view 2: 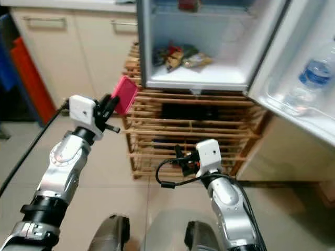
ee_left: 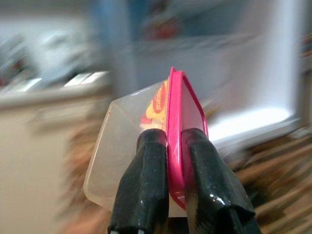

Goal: Restocking fridge

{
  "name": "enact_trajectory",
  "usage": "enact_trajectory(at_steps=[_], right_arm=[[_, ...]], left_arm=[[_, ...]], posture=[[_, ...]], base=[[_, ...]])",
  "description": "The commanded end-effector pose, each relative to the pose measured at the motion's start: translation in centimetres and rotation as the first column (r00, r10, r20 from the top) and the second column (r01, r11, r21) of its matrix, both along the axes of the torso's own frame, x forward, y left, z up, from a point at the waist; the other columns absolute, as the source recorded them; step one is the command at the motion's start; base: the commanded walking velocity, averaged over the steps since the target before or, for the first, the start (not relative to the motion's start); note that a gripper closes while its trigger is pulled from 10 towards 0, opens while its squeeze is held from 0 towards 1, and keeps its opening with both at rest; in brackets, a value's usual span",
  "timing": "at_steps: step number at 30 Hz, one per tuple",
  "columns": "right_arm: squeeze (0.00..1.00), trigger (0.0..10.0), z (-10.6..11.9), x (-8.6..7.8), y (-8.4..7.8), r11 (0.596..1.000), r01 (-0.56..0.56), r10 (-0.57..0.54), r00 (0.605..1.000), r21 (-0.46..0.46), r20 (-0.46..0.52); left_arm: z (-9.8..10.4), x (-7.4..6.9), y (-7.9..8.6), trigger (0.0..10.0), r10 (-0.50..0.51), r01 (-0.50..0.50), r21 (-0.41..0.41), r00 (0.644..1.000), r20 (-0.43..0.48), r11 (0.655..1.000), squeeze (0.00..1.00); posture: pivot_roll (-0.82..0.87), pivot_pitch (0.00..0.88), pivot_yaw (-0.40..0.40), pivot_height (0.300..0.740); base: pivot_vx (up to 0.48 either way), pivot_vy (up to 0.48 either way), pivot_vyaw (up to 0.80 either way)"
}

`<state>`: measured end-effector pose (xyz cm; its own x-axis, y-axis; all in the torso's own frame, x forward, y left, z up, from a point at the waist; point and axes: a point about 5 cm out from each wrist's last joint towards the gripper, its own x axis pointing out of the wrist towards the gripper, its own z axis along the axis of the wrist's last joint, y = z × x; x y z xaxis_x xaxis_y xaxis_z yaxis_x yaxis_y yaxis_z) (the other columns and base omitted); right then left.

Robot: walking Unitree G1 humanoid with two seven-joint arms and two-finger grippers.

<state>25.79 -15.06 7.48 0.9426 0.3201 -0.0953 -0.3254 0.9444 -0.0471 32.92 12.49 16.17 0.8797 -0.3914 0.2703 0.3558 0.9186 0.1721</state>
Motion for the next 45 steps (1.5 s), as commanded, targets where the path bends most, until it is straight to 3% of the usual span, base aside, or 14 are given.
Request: enact_trajectory(at_steps=[1,8,11,20,24,28,34,37,45], right_arm=[[0.0,10.0,0.7,0.0,-1.0,1.0,0.029,-0.029,0.999,0.009,0.036],[0.0,10.0,0.9,-0.1,-1.3,0.997,0.076,-0.076,0.996,0.004,0.052],[0.0,10.0,1.0,0.0,-1.3,0.997,0.082,-0.082,0.994,0.0,0.066],[0.0,10.0,2.5,-0.1,-0.2,0.999,0.019,-0.023,0.995,0.041,0.097],[0.0,10.0,3.4,-0.2,0.4,0.998,-0.021,0.014,0.993,0.056,0.116],[0.0,10.0,4.6,-1.0,1.9,0.986,-0.138,0.127,0.986,0.097,0.108],[0.0,10.0,5.0,-1.6,1.8,0.984,-0.154,0.146,0.985,0.092,0.091],[0.0,10.0,5.3,-2.1,1.5,0.985,-0.142,0.134,0.988,0.097,0.08],[0.0,10.0,7.0,-3.7,2.2,0.98,-0.164,0.156,0.985,0.112,0.077]], left_arm=[[1.9,-0.4,-2.3,10.0,-0.114,0.107,0.07,0.987,0.116,0.992,0.0],[4.4,-1.1,-4.5,10.0,-0.24,0.225,0.095,0.95,0.201,0.97,0.0],[4.8,-0.9,-4.5,10.0,-0.239,0.231,0.061,0.949,0.206,0.971,0.0],[6.1,-0.5,-5.4,10.0,-0.233,0.225,0.065,0.947,0.222,0.972,0.0],[6.0,0.2,-5.5,10.0,-0.194,0.187,0.054,0.963,0.185,0.981,0.0],[5.5,1.5,-5.9,10.0,-0.182,0.176,0.058,0.975,0.125,0.983,0.0],[4.8,3.2,-7.6,10.0,-0.206,0.201,0.099,0.977,0.049,0.975,0.0],[3.7,4.3,-8.4,10.0,-0.19,0.191,0.161,0.982,-0.023,0.968,0.0],[2.9,5.3,-9.3,10.0,-0.156,0.168,0.287,0.986,-0.064,0.943,0.0]], posture=[[-0.14,0.0,0.013,0.627],[-0.14,0.0,0.022,0.627],[-0.14,0.0,0.026,0.627],[-0.14,0.0,0.032,0.627],[-0.15,0.0,0.037,0.627],[-0.16,0.0,0.042,0.627],[-0.19,0.0,0.041,0.627],[-0.23,0.0,0.042,0.627],[-0.31,0.005,0.031,0.627]], base=[[0.48,0.0,0.0],[0.48,0.0,-0.29],[0.48,0.0,0.0],[0.427,0.0,0.0],[0.0,0.0,0.0],[0.0,0.0,0.0],[0.0,0.0,0.0],[0.0,0.0,0.0],[0.0,0.0,0.0]])
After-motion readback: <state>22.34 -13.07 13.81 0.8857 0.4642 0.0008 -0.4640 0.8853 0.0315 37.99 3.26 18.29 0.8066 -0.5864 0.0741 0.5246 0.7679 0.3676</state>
